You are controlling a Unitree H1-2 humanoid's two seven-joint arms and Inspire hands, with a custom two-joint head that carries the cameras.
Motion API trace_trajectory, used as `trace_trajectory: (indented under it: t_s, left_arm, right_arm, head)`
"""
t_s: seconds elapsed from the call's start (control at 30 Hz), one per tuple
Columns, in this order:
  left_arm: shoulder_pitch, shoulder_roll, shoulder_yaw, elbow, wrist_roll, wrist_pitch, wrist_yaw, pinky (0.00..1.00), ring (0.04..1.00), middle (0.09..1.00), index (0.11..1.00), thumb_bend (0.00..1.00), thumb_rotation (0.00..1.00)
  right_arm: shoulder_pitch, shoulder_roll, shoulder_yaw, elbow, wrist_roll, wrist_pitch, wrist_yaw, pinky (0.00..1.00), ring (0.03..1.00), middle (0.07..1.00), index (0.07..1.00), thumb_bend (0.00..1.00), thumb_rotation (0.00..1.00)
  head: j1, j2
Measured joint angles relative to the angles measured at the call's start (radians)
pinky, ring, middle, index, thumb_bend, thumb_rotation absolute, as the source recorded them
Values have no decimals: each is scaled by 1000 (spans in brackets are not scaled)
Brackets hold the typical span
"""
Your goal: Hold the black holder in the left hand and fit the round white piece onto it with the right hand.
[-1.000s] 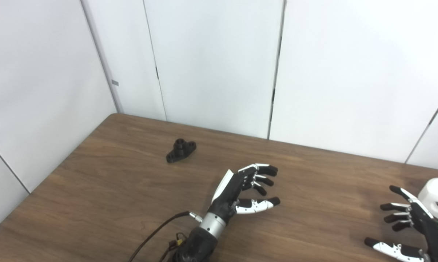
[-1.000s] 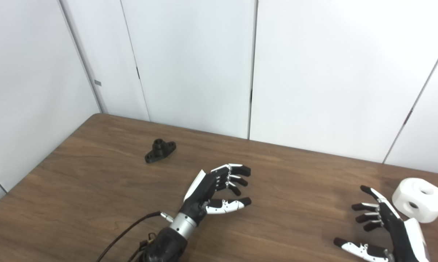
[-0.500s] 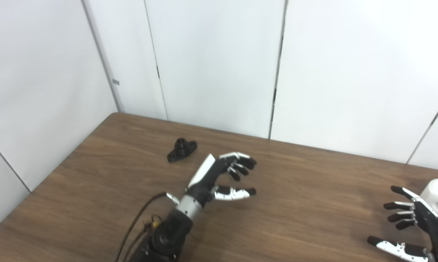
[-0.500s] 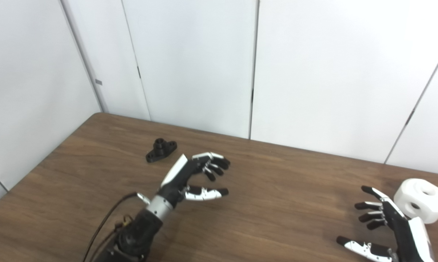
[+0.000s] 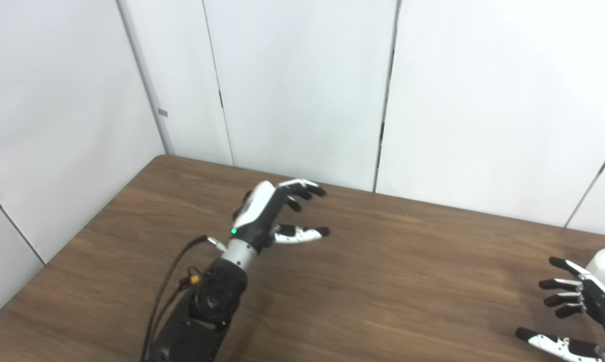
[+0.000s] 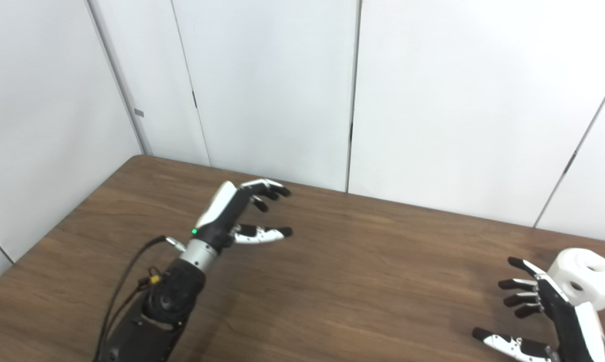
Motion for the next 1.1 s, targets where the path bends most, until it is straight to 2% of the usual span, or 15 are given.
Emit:
trace_trajectory:
  t_s: [0.07, 0.13, 0.23, 0.47, 0.7, 0.77, 0.87, 1.1]
  left_arm:
    - [0, 4, 23, -20, 29, 40, 20, 632, 741, 773, 661, 779, 26]
    - [-1, 6, 41, -27, 40, 48, 34, 644, 761, 778, 658, 772, 8]
    - [-3, 13, 61, -27, 49, 69, 52, 726, 827, 812, 671, 760, 36]
    - [-32, 47, 108, -26, 70, 128, 78, 734, 906, 888, 684, 805, 119]
    - [-41, 60, 112, 33, 154, 192, 177, 793, 992, 959, 704, 885, 217]
    - [-44, 61, 110, 49, 178, 213, 189, 926, 999, 992, 713, 912, 233]
    - [-60, 63, 106, 64, 203, 258, 194, 990, 1000, 1000, 721, 971, 263]
    - [-83, 99, 66, 95, 241, 382, 164, 1000, 1000, 1000, 738, 1000, 381]
  right_arm:
    - [0, 0, 0, 0, 2, 0, 0, 464, 557, 658, 809, 729, 0]
    - [0, 0, 0, 0, 4, 0, 0, 463, 555, 656, 809, 730, 0]
    - [0, 0, -1, -1, 4, 0, 1, 470, 560, 659, 812, 733, 0]
    - [0, 0, -2, -9, 3, 3, 2, 468, 558, 658, 813, 729, 0]
    - [0, 0, -7, -13, 4, 3, 3, 465, 555, 658, 814, 731, 0]
    - [0, 0, -9, -13, 4, 3, 3, 468, 555, 655, 813, 729, 0]
    - [0, -1, -10, -15, 6, 3, 7, 468, 557, 655, 812, 728, 0]
    - [0, -6, -17, -39, 8, 17, 23, 471, 564, 664, 818, 718, 0]
  head:
    - [0, 0]
    - [2, 3]
    - [3, 3]
    - [8, 9]
    - [8, 14]
    - [8, 14]
    - [8, 21]
    - [5, 28]
